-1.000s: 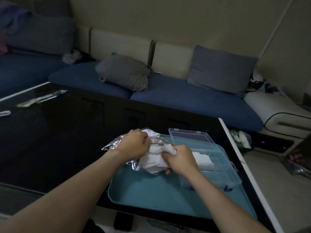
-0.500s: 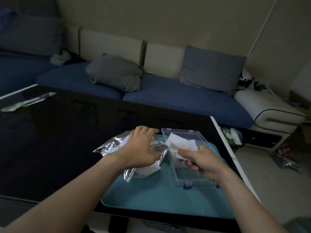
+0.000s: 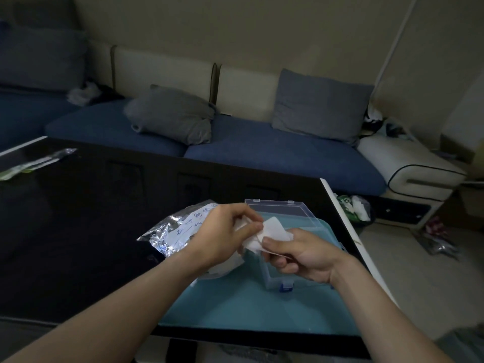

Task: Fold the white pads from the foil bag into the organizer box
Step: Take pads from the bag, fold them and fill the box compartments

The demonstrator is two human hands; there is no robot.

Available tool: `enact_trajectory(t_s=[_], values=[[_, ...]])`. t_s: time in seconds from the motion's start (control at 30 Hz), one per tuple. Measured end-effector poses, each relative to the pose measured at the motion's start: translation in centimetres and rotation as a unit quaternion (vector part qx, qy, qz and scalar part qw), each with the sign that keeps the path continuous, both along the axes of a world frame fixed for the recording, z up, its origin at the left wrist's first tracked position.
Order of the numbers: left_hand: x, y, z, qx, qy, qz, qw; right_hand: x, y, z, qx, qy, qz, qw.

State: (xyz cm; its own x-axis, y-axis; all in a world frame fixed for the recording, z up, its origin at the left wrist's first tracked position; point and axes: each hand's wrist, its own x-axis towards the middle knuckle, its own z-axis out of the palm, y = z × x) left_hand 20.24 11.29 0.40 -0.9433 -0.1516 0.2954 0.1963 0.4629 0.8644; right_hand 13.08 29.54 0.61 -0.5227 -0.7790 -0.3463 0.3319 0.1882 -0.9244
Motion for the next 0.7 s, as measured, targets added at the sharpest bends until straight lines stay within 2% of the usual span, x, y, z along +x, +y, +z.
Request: enact_trajectory(t_s=[0.13,0.27,0.37,0.43,0.53,0.63,0.7], values=[[-0.2,0.1,-0.1,0.05,-0.015,0.063,0.997,-0.4,0.3,-0.1,-0.005,-0.023,-0.031,0.999],[-0.1,0.2,-0.2,0.097,-0.02,0.091,0.991,-0.6,-0.1,0.0,-0.015,0.002,-0.159,0.987],[0.0,0.2,-0.3,0.117,-0.037,0.109,0.986,-0.9,0.0,0.0,-0.006,0.057,-0.267,0.962],[-0.1,0.1,-0.3,0.125,-0.049,0.113,0.985,-0.9,0.2,0.1,-0.027,0.072,-0.302,0.95],[-0.2,0.4,-0.3,0.131,-0.073,0.114,0.982,-0.5,-0.1,0.3,-0.043,0.127,-0.32,0.938],[-0.4,0.9,-0.3,0.188,-0.112,0.095,0.971,-0.1,-0.6,0.2,-0.004,0.238,-0.295,0.925],[-0.5,1.2,-0.4,0.181,-0.143,0.093,0.969,0.2,-0.9,0.0,0.02,0.289,-0.268,0.919]])
